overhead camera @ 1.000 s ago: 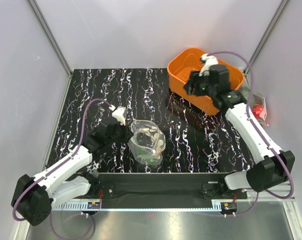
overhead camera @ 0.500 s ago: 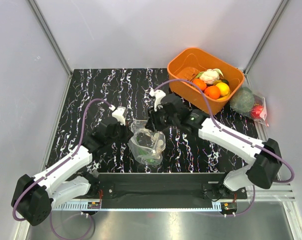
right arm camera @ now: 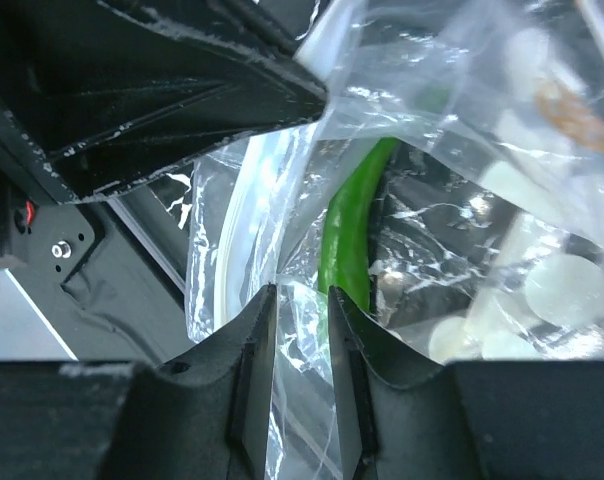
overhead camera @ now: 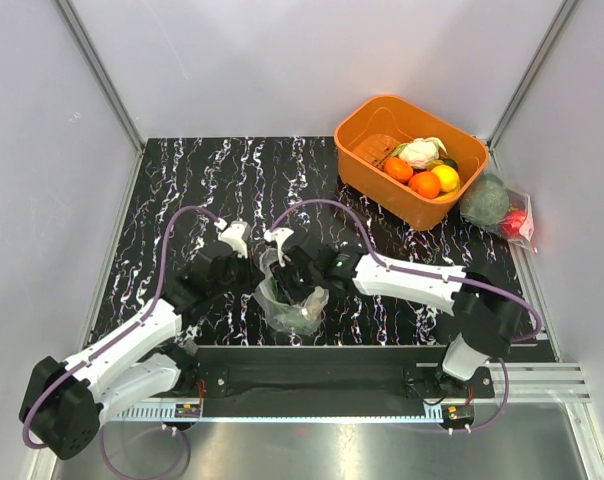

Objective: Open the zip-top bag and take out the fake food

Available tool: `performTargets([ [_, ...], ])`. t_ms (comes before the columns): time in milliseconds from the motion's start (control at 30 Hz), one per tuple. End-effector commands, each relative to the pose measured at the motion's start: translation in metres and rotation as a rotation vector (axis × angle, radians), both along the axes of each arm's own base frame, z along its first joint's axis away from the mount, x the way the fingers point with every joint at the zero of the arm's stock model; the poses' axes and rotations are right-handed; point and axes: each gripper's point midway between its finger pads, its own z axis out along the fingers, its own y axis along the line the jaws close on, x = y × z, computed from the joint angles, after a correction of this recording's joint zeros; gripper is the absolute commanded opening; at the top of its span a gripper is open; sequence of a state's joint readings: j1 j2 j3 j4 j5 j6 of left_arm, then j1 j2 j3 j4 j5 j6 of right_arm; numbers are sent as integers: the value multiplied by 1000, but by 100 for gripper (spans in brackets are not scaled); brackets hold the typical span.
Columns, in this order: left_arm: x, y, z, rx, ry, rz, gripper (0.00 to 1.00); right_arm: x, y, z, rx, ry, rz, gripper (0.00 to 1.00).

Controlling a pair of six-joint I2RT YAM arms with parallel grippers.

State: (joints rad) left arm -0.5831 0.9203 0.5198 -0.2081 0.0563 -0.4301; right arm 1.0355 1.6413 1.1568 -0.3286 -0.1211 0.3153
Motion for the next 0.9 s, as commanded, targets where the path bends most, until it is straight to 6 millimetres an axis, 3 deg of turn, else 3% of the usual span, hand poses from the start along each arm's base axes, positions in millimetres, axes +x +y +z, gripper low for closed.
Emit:
performTargets([
  [0, 2, -2, 7, -39, -29, 15, 0, 3, 14, -3, 13, -36, -1, 33],
  [167, -1, 1, 4, -43, -28, 26, 0, -5, 18, -27, -44, -34, -4, 35],
  [400, -5, 2, 2, -53, -23, 26, 0, -9, 23, -47, -70, -33, -18, 40],
  [867, -7, -1, 1, -69, -16, 14, 0, 4, 25, -76, -122, -67, -135, 51],
])
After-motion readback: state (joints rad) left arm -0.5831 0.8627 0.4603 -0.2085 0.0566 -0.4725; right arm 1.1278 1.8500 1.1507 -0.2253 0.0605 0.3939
